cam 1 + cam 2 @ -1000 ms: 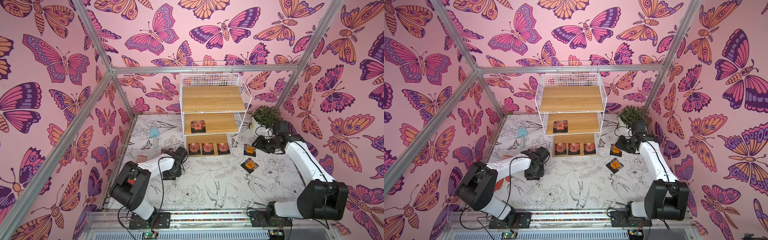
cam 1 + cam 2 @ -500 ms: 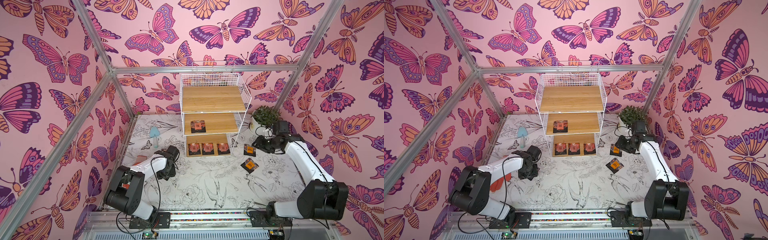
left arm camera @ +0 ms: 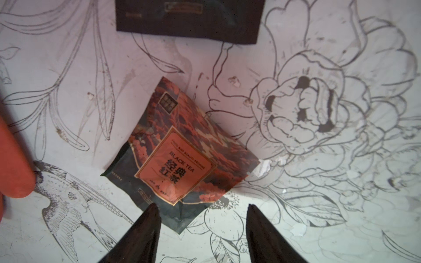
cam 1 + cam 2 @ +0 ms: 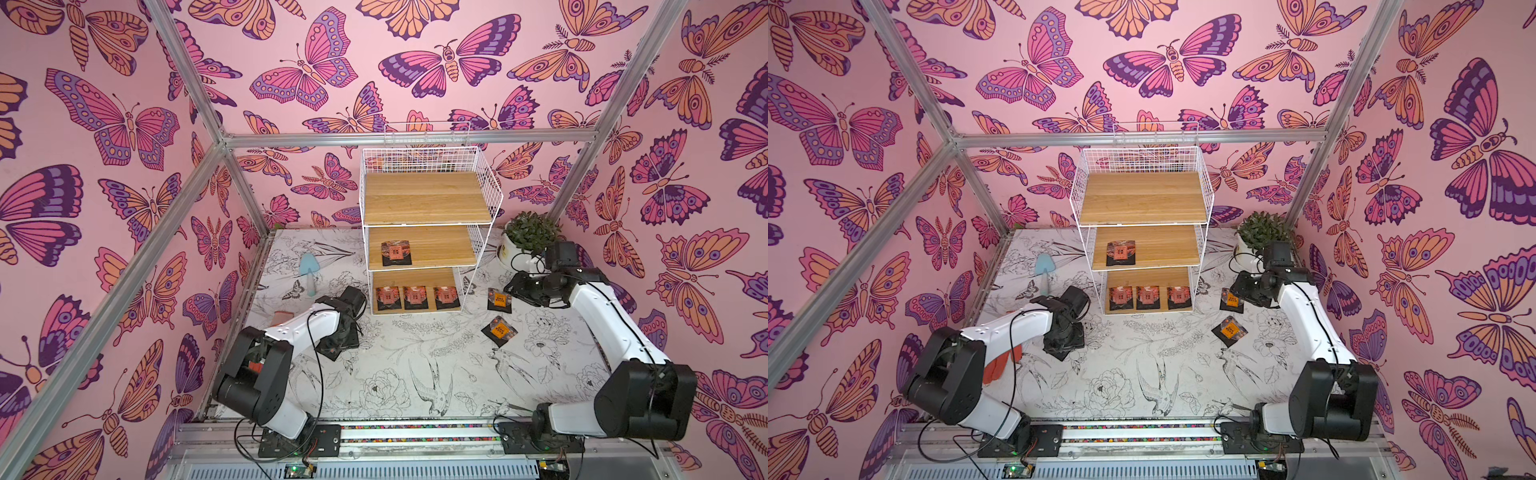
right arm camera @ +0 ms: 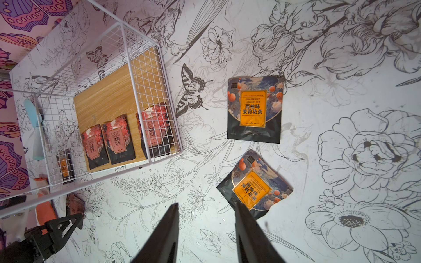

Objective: Remove the tea bags from the shelf
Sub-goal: Move the tea bag to the center of the board.

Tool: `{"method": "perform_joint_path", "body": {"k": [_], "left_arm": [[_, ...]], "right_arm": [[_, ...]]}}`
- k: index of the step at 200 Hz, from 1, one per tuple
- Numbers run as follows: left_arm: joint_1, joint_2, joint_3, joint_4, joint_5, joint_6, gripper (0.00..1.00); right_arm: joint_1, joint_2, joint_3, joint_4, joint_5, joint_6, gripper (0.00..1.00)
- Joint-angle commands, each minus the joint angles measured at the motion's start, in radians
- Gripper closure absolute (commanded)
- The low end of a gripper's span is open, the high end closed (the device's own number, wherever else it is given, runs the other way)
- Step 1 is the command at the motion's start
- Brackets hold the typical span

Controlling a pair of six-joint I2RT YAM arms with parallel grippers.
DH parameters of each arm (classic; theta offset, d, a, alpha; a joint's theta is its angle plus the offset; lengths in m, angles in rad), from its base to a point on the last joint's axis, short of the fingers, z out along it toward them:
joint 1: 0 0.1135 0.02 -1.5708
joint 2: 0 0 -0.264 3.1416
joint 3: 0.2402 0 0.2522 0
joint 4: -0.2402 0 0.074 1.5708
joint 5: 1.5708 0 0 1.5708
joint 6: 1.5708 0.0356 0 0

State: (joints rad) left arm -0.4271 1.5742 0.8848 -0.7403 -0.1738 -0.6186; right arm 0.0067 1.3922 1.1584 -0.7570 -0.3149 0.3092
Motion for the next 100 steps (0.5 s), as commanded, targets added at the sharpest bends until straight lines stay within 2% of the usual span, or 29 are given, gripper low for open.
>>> {"method": "perform_joint_path", "body": {"k": [1, 39, 100], "left_arm": [[-0.004, 0.030, 0.023, -0.024, -0.031, 0.010, 0.36], [0.003, 0.054, 0.024, -0.028, -0.073, -0.001, 0.36], [0.044, 0.093, 0.036, -0.018, -0.075, 0.015, 0.35]], "right_arm": [[-0.008, -0.013, 0.029, -0.024, 0.000, -0.011, 0.55], [-0.008, -0.011, 0.031, -0.025, 0.002, -0.012, 0.55], [-0.008, -0.012, 0.032, -0.025, 0.006, -0.013, 0.55]]}}
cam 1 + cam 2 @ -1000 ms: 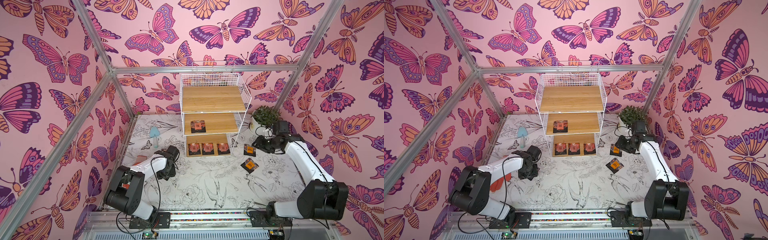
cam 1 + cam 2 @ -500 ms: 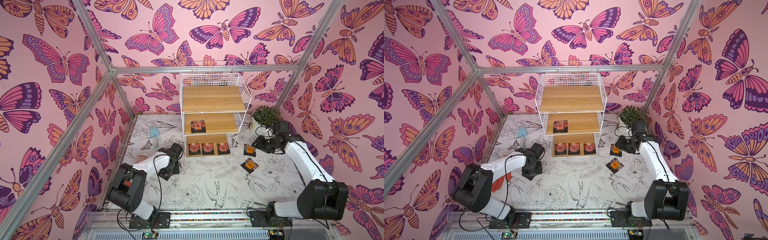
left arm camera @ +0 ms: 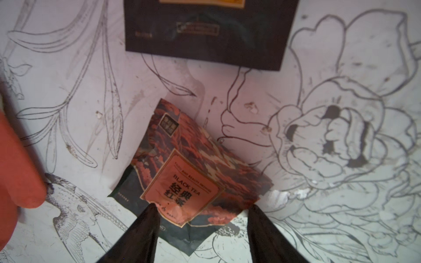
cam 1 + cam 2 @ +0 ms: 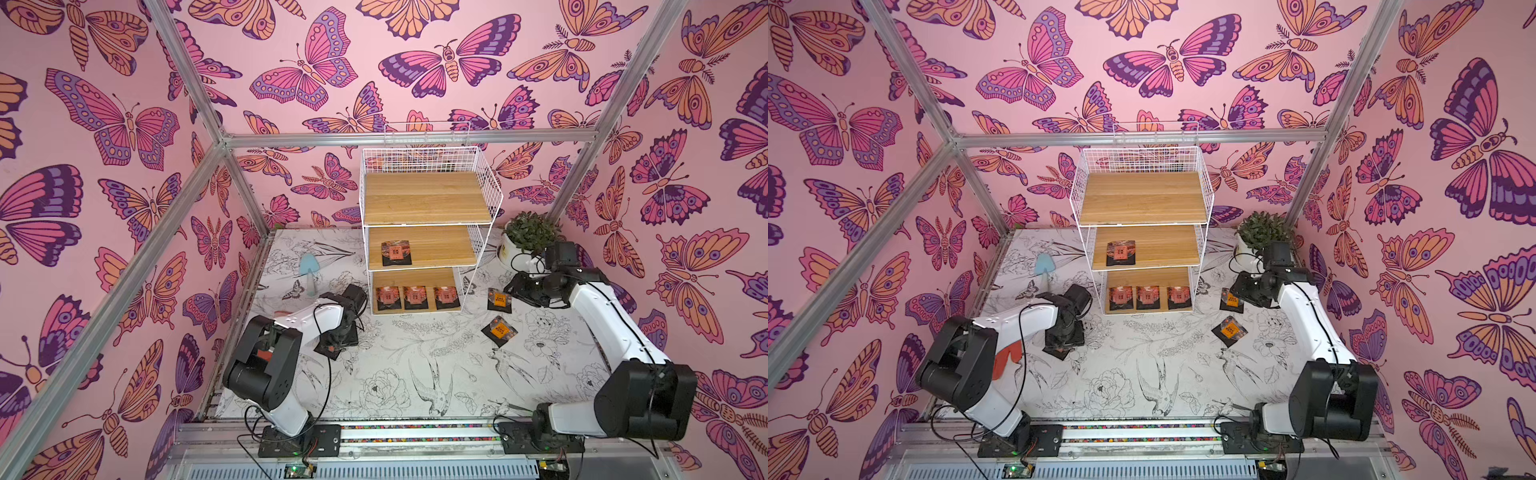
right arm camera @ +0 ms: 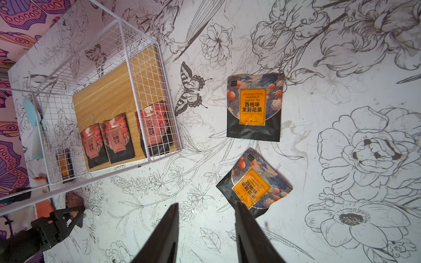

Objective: Remove the tea bags from the shelf
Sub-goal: Move the tea bag to the center of the board.

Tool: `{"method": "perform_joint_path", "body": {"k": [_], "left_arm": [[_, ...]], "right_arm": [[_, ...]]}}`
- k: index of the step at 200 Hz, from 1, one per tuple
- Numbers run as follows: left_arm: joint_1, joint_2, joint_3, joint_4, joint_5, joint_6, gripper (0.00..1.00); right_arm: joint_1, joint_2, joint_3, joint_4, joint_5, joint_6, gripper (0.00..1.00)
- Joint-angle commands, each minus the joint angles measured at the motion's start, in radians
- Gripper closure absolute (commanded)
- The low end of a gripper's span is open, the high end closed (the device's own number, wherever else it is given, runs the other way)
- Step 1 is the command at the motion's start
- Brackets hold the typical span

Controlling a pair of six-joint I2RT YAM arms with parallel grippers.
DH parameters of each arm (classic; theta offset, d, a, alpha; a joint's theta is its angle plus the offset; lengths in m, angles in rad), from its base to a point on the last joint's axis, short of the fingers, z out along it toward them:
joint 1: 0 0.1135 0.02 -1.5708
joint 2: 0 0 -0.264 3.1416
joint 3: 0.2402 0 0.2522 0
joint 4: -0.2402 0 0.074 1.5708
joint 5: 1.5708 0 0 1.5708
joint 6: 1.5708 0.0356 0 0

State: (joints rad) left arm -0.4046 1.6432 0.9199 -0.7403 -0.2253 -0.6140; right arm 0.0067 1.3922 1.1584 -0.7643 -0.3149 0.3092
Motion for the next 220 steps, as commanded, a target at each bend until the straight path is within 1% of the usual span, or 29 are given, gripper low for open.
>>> {"method": "perform_joint_path", "body": {"k": [1, 50, 66, 104, 120, 141, 165, 184, 208, 220], "left_arm": [[0.023, 0.023, 0.001, -0.018, -0.023, 0.011, 0.35], [0.053, 0.000, -0.012, -0.009, -0.025, 0.025, 0.34], [0.067, -0.006, -0.014, 0.005, -0.005, 0.034, 0.34], [0.066, -0.018, -0.006, 0.014, 0.022, 0.037, 0.33], [0.059, -0.052, -0.006, 0.012, 0.036, 0.033, 0.33], [0.042, -0.125, -0.006, 0.003, 0.052, 0.025, 0.32], [0.029, -0.202, 0.013, -0.022, 0.073, 0.015, 0.30], [0.020, -0.247, 0.023, -0.027, 0.097, 0.021, 0.30], [0.018, -0.286, 0.015, -0.034, 0.095, 0.023, 0.29], [0.018, -0.298, 0.007, -0.034, 0.099, 0.025, 0.29]], "right_arm": [[-0.007, -0.012, 0.032, -0.019, 0.006, -0.014, 0.55], [-0.008, -0.009, 0.031, -0.019, 0.004, -0.013, 0.55], [-0.008, -0.010, 0.030, -0.020, 0.006, -0.015, 0.55], [-0.008, -0.012, 0.029, -0.023, 0.010, -0.014, 0.55], [-0.008, -0.012, 0.020, -0.023, 0.034, -0.010, 0.55], [-0.008, 0.005, 0.004, -0.034, 0.109, 0.002, 0.54], [-0.012, 0.052, -0.004, -0.044, 0.163, 0.005, 0.54], [-0.017, 0.085, -0.018, -0.048, 0.156, 0.024, 0.53], [-0.013, 0.074, -0.097, 0.003, 0.114, 0.053, 0.52], [0.007, 0.071, -0.132, 0.027, 0.098, 0.059, 0.52]]}}
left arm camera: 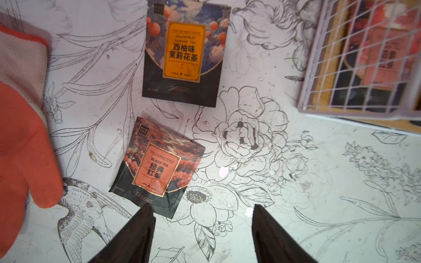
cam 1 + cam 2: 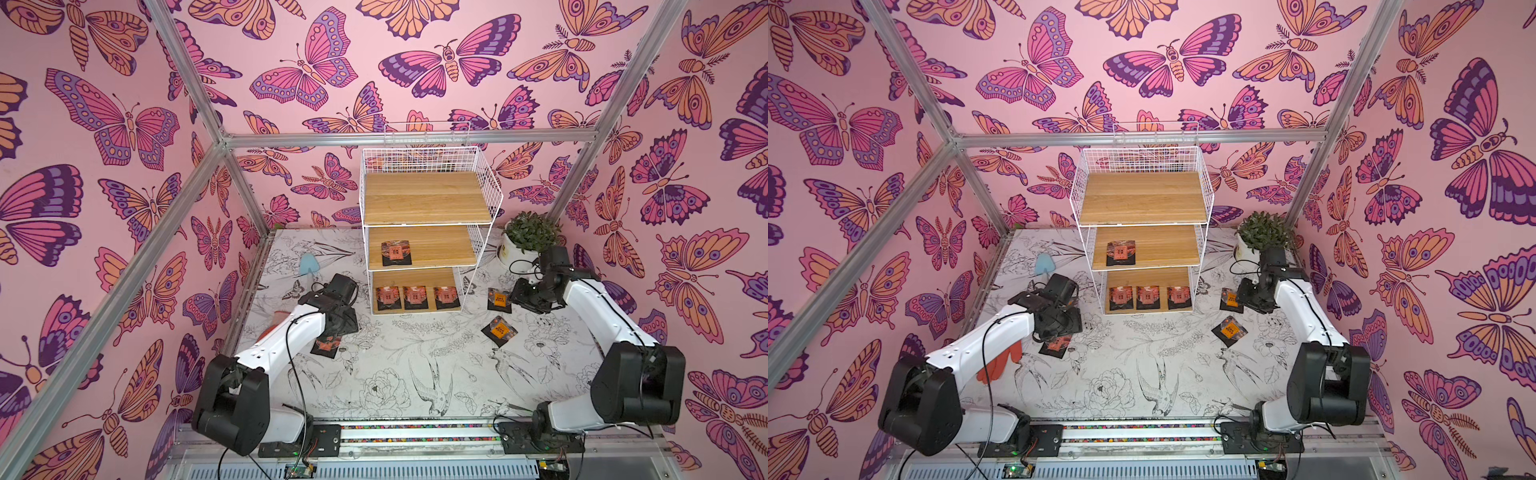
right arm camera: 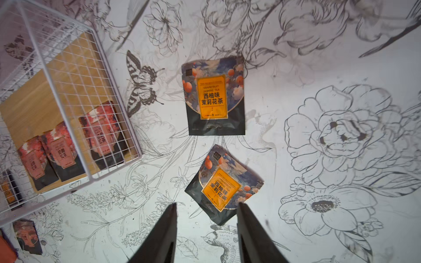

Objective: Remove the tea bags from the shelf
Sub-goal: Move the tea bag to the center of the board, then adjust the tea bag at the center of the board.

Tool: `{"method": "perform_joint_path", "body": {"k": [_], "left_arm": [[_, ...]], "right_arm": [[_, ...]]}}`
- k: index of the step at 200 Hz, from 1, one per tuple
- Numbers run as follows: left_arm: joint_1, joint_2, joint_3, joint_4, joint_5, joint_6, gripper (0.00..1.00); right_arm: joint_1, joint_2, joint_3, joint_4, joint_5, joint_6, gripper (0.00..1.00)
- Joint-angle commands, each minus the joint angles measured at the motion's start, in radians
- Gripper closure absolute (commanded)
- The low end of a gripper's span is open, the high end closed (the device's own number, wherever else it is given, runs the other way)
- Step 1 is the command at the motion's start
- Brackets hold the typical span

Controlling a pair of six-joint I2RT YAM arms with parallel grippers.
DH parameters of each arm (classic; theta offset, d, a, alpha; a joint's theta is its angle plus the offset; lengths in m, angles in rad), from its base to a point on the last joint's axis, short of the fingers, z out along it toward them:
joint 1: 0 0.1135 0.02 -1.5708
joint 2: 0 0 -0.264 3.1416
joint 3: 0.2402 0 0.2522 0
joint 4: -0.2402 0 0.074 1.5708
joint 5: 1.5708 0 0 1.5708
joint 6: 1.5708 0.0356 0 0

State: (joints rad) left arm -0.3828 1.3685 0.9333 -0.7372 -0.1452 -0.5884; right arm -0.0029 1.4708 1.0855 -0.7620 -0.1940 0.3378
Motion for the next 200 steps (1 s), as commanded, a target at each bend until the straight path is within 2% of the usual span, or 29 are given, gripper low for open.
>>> {"method": "perform_joint_path", "body": {"k": [1, 97, 163, 200], "left_arm": [[-0.004, -0.024, -0.007, -0.037, 0.019, -0.001, 0.29], [-0.005, -0.034, -0.052, 0.000, 0.050, -0.006, 0.28], [-0.004, -0.039, -0.056, 0.001, 0.053, -0.007, 0.28], [-0.005, -0.034, -0.056, 0.003, 0.055, -0.007, 0.28]], "right_arm": [[0.019, -0.008, -0.062, 0.025, -0.023, 0.030, 0.52], [0.118, 0.078, -0.183, 0.134, -0.150, 0.079, 0.54], [0.186, 0.090, -0.249, 0.156, -0.129, 0.106, 0.54], [0.187, 0.092, -0.254, 0.127, -0.054, 0.114, 0.54]]}}
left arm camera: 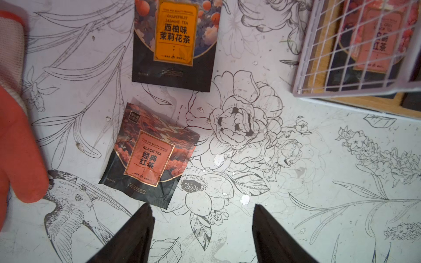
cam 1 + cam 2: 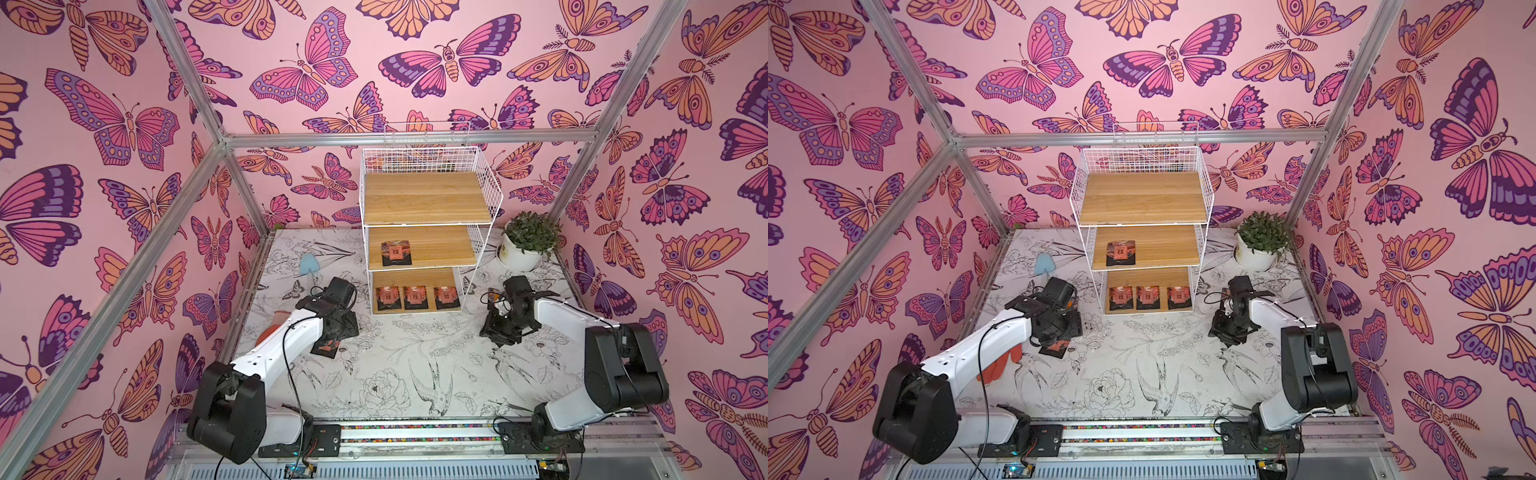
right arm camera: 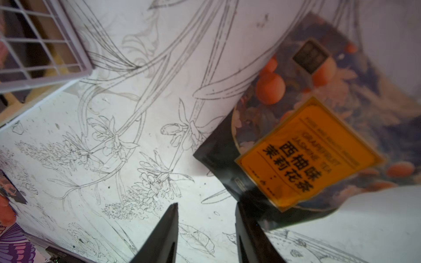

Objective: Remove the tea bags from the shelf
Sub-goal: Adjust the tea bag at the center of the board.

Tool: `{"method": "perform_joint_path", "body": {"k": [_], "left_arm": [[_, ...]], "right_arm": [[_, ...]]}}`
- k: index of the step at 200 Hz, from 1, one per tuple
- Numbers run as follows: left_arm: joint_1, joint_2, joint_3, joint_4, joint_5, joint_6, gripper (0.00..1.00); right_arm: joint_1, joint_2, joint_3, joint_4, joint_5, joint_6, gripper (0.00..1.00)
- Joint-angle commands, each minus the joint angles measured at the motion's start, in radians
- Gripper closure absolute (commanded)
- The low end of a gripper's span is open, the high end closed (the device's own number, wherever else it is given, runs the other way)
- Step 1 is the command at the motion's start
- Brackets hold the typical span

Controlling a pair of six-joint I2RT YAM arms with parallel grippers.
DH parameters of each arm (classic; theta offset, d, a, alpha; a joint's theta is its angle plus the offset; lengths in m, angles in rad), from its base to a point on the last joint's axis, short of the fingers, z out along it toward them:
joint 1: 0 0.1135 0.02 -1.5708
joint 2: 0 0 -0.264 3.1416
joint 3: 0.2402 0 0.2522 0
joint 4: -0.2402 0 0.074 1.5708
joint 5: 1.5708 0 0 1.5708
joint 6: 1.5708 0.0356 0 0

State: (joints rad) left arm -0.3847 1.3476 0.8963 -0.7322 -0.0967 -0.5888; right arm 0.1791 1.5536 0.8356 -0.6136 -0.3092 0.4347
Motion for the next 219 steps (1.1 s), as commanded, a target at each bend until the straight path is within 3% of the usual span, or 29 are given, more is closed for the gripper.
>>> {"method": "perform_joint_path", "body": {"k": [1, 90, 114, 135, 180, 219], "left_arm": [[-0.003, -0.013, -0.019, -0.001, 0.007, -0.007, 0.28], [-0.004, -0.021, -0.033, -0.004, 0.011, -0.007, 0.28], [-0.005, -0.029, -0.036, -0.005, 0.012, -0.003, 0.28], [-0.005, -0.037, -0.037, -0.005, 0.011, -0.007, 0.28], [-0.007, -0.032, -0.031, -0.005, 0.012, -0.009, 0.28], [-0.006, -0.019, -0.023, -0.002, 0.012, -0.007, 0.28]], "right_arm": [[0.005, 0.010, -0.004, -0.023, 0.063, 0.017, 0.54], [-0.026, -0.043, -0.014, -0.115, 0.241, 0.013, 0.49], [-0.028, -0.156, -0.019, -0.126, 0.213, 0.018, 0.50], [-0.034, -0.224, 0.006, -0.167, 0.305, 0.029, 0.48], [-0.235, -0.171, 0.017, -0.129, 0.275, 0.000, 0.42], [-0.277, -0.069, 0.058, -0.081, 0.272, -0.013, 0.36]]}}
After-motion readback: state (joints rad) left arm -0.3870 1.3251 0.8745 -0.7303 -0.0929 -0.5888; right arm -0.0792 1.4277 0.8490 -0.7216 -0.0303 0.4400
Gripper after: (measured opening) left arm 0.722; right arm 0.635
